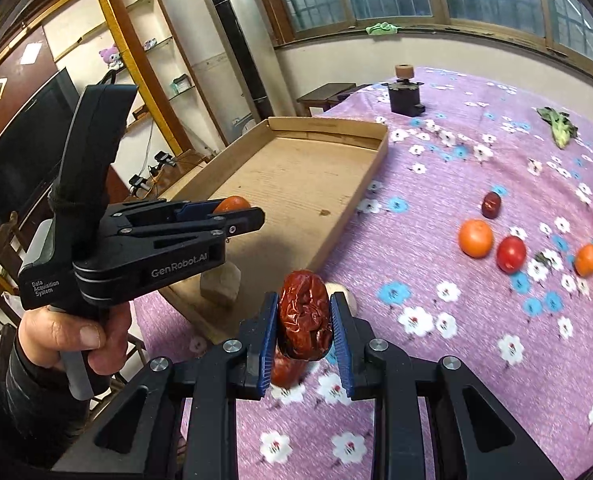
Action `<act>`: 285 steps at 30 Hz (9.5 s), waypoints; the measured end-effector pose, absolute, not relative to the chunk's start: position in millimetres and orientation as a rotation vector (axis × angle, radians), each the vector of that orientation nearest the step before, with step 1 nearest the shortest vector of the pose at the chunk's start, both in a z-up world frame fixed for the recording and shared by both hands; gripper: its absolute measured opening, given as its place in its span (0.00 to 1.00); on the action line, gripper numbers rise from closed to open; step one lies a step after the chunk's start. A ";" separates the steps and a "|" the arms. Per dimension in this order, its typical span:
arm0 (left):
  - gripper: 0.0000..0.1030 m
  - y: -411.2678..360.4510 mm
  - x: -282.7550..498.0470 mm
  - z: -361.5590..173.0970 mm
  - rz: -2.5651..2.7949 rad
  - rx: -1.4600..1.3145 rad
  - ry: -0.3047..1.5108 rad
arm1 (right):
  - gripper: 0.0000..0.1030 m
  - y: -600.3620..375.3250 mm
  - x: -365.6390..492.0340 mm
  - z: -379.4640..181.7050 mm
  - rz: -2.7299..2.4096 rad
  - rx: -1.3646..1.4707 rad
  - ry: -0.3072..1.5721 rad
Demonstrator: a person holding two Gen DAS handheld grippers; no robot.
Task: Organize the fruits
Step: 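Carry the orange and the red date over the tray with both grippers, then open both grippers to release the orange and date into the tray, then grasp the round white bun with the right gripper while the left grasps a red date, then carry the white bun and red date over the tray with both grippers, then open both grippers to drop the bun and date into the tray, then grasp a red tomato with the right gripper while the left grasps an orange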
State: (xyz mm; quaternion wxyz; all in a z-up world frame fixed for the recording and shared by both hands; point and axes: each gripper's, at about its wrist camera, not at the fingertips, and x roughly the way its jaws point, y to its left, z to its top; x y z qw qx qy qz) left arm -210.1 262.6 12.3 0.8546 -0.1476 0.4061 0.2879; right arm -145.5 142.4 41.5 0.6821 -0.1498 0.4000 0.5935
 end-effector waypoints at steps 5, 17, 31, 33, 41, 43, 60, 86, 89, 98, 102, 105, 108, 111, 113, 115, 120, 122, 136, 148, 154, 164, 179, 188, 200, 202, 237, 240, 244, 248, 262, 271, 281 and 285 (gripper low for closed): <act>0.27 278.9 -225.2 10.3 0.642 -0.339 0.849 | 0.25 160.0 -148.1 39.7 1.350 -0.343 0.905; 0.27 308.4 -245.3 -0.9 0.709 -0.384 0.867 | 0.25 220.3 -163.1 28.2 1.400 -0.378 0.921; 0.30 310.8 -243.9 -16.1 0.724 -0.376 0.934 | 0.29 261.3 -172.1 -0.7 1.386 -0.504 0.945; 0.34 310.4 -244.1 -15.0 0.720 -0.383 0.936 | 0.41 260.0 -172.8 0.7 1.383 -0.503 0.938; 0.54 303.1 -252.2 -2.3 0.734 -0.377 0.897 | 0.44 228.0 -161.5 19.6 1.375 -0.389 0.909; 0.54 302.4 -252.9 1.0 0.732 -0.382 0.887 | 0.44 213.9 -155.1 23.8 1.349 -0.357 0.890; 0.54 262.8 -247.8 41.2 0.649 -0.341 0.811 | 0.42 187.5 -153.4 5.3 1.256 -0.456 0.871; 0.54 143.3 -213.0 5.2 0.361 -0.322 0.919 | 0.38 76.6 -103.0 31.6 1.192 -0.257 0.867; 0.54 144.1 -206.9 -5.0 0.382 -0.320 0.943 | 0.35 73.3 -98.9 30.2 1.199 -0.247 0.875; 0.49 156.2 -194.3 -27.1 0.398 -0.346 0.978 | 0.34 89.6 -93.1 20.0 1.291 -0.244 0.929; 0.37 163.6 -191.7 -27.3 0.406 -0.360 0.949 | 0.34 100.5 -95.9 18.5 1.306 -0.252 0.936; 0.28 168.5 -189.7 -27.4 0.405 -0.365 0.937 | 0.34 106.0 -97.9 18.1 1.313 -0.259 0.938; 0.28 164.3 -190.7 -26.8 0.385 -0.352 0.939 | 0.34 110.9 -100.2 16.3 1.322 -0.268 0.945; 0.28 154.4 -200.4 -24.8 0.338 -0.355 0.947 | 0.34 117.5 -104.2 13.0 1.346 -0.277 0.961; 0.28 147.2 -210.5 -21.0 0.325 -0.345 0.935 | 0.34 123.4 -109.6 11.8 1.365 -0.291 0.965; 0.27 144.8 -219.0 -11.9 0.321 -0.345 0.913 | 0.34 132.5 -117.3 10.5 1.385 -0.312 0.962; 0.27 150.6 -226.5 -3.7 0.318 -0.376 0.890 | 0.34 158.9 -129.6 0.3 1.393 -0.377 0.960; 0.27 153.0 -227.4 -4.7 0.314 -0.390 0.891 | 0.34 169.9 -133.5 -6.4 1.375 -0.415 0.957; 0.27 156.1 -236.5 -2.6 0.322 -0.407 0.889 | 0.35 178.4 -141.7 -11.1 1.360 -0.478 0.954; 0.27 161.4 -243.3 23.5 0.356 -0.370 0.828 | 0.35 141.8 -130.9 32.6 1.329 -0.361 0.871; 0.27 173.6 -246.3 28.6 0.400 -0.358 0.815 | 0.35 137.2 -132.1 45.3 1.342 -0.336 0.854; 0.27 200.1 -250.1 32.9 0.460 -0.361 0.796 | 0.35 147.2 -138.9 51.2 1.364 -0.330 0.849; 0.27 239.0 -250.1 30.3 0.518 -0.386 0.791 | 0.35 172.9 -142.9 46.6 1.383 -0.342 0.872; 0.27 272.5 -251.6 27.3 0.556 -0.413 0.793 | 0.35 194.7 -144.4 43.0 1.393 -0.352 0.880; 0.27 343.9 -228.3 21.2 0.622 -0.446 0.830 | 0.35 255.8 -139.1 31.0 1.393 -0.364 0.905; 0.27 353.3 -219.9 15.6 0.637 -0.451 0.853 | 0.35 267.0 -137.9 24.8 1.388 -0.377 0.920; 0.53 272.1 -198.9 35.6 0.629 -0.372 0.861 | 0.47 166.6 -104.5 44.3 1.288 -0.262 0.884; 0.53 258.4 -188.8 36.7 0.604 -0.364 0.871 | 0.47 146.6 -95.7 43.9 1.253 -0.241 0.889; 0.53 244.0 -181.0 38.8 0.582 -0.356 0.879 | 0.47 124.3 -85.3 42.5 1.220 -0.219 0.889; 0.53 228.6 -173.9 37.7 0.555 -0.354 0.888 | 0.47 102.0 -75.1 41.2 1.195 -0.185 0.889; 0.53 180.2 -124.9 11.7 0.413 -0.333 0.949 | 0.49 43.3 -33.5 26.9 1.057 -0.119 0.918; 0.53 188.1 -105.1 -3.1 0.401 -0.339 0.975 | 0.47 90.9 -12.3 6.9 1.056 -0.215 0.940; 0.52 198.2 -63.4 -16.4 0.361 -0.353 0.999 | 0.30 123.2 13.6 -7.9 1.069 -0.204 0.982; 0.52 198.6 -41.8 -21.3 0.343 -0.347 0.996 | 0.30 94.2 16.4 7.3 1.029 -0.130 0.942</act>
